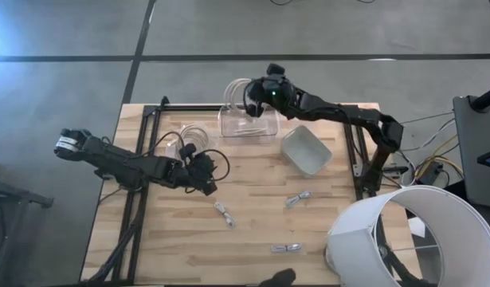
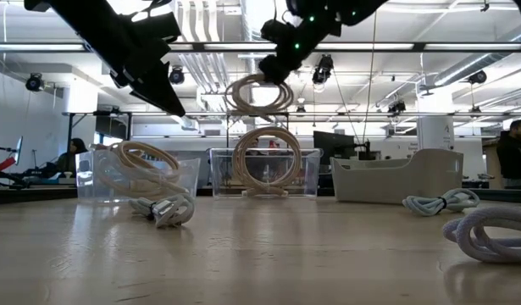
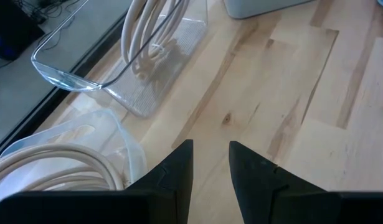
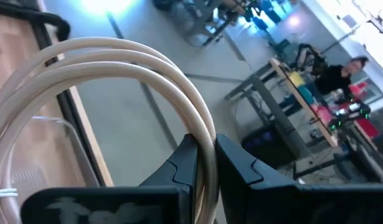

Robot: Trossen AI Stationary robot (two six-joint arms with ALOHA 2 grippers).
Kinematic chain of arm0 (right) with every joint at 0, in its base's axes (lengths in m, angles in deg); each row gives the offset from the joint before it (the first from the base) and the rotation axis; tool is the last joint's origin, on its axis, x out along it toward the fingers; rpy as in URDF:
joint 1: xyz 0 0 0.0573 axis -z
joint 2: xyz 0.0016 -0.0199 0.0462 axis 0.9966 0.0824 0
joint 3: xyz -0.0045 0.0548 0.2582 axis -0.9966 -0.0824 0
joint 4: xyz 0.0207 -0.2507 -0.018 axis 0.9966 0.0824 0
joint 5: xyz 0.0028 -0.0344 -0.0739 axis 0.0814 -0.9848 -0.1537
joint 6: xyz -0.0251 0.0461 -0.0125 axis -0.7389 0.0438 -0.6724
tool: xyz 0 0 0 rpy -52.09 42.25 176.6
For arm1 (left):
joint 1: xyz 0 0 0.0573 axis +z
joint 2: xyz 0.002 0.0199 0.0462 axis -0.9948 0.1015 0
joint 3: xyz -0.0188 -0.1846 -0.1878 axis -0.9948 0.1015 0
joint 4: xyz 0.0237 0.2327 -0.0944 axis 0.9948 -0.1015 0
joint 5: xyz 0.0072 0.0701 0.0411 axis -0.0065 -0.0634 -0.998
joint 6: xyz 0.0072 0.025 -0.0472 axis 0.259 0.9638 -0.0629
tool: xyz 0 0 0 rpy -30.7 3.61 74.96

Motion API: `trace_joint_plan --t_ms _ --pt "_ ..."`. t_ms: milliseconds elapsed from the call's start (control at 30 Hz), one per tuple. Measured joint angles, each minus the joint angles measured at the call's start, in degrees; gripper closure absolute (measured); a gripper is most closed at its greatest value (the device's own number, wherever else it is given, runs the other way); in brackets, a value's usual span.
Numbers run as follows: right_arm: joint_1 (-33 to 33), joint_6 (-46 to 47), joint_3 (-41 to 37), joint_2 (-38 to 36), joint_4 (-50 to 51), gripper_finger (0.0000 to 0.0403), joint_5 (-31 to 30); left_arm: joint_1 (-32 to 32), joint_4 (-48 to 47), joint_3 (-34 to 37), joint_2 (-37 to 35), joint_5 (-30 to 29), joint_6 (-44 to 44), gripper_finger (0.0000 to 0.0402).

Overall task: Pick & Place USB Port
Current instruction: Put the brown HDMI cable into the right transparent bin

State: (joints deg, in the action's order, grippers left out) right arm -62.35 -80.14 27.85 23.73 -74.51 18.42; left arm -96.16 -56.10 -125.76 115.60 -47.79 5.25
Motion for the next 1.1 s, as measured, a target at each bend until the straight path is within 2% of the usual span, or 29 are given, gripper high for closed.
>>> trace_joint_plan --t_ms 267,433,767,1100 --pt "1.17 -1.74 -0.18 7.05 -2.31 0.0369 -0.17 0.0 -0.02 0.03 0.0 -0.33 0.0 0.0296" --pt "0.95 -4.51 -0.2 11.53 -7.01 0.0369 -6.13 0.0 -0.14 0.03 0.0 -0.33 0.02 0.0296" --pt "0.93 -5.66 -0.17 16.12 -5.98 0.0367 -7.5 0.0 -0.21 0.05 0.0 -0.31 0.7 0.0296" --pt "-0.56 -9.22 -0.17 15.95 -4.95 0.0307 -7.56 0.0 -0.22 0.12 0.0 -0.31 0.7 0.0296"
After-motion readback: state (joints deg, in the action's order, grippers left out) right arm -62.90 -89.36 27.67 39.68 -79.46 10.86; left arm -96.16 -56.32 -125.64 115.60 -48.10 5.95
